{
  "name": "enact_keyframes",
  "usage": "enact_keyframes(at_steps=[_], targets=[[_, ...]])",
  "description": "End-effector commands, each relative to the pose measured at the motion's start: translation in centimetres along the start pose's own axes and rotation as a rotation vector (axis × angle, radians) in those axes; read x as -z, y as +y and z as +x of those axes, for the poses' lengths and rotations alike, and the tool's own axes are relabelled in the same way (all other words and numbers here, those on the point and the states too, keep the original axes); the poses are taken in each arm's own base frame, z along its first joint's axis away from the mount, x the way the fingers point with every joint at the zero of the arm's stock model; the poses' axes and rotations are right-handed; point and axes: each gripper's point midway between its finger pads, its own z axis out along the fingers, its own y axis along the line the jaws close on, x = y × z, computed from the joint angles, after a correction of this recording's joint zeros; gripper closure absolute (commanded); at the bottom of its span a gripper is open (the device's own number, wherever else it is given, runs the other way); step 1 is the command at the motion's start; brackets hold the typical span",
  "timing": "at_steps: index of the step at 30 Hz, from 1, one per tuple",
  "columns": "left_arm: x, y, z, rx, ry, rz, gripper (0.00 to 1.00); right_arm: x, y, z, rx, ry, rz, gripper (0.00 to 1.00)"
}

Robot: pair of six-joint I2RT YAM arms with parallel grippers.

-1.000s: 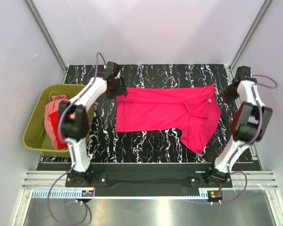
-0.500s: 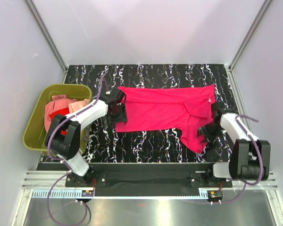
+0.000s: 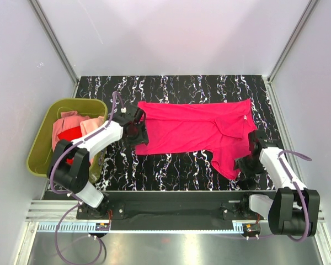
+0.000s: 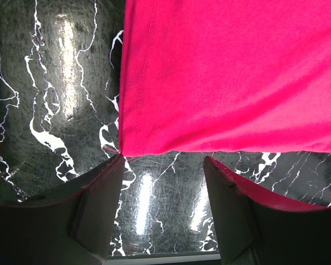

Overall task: Fold and stack the t-shirts
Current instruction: Fold the tshirt

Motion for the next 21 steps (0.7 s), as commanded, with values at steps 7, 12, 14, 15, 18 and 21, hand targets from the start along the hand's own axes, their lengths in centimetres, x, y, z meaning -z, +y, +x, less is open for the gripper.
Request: enact_keyframes(at_steps=[7, 12, 14, 15, 18, 21], targets=[[0.5, -0.4, -1.6, 0.026, -0.076, 0.017, 0.35, -2.7, 0.5, -0.1, -0.078, -0.023, -0.025, 0.44], [0.7, -0.1, -1.6, 0.079, -0.118, 0.024, 0.36, -3.0, 0.0, -1.0, -0.065, -0.079, -0.011, 0.55], [0.6, 0.2, -1.4, 0.106, -0.122, 0.015, 0.36, -2.4, 0.1, -1.4, -0.067, -0.106, -0.042, 0.82], [0.7, 0.5, -1.5, 0.116, -0.133, -0.001, 0.37, -2.2, 0.3, -1.6, -0.065, -0.116, -0.060, 0.93], [0.6, 1.2, -1.3, 0.175, -0.142, -0.035, 0.38, -0.9, 1.0, -2.0, -0.050, -0.141, -0.113, 1.00], [0.4, 1.1, -0.4, 0.298, -0.125, -0.019, 0.40, 0.1, 1.5, -2.2, -0.026, -0.153, -0.150, 1.00]])
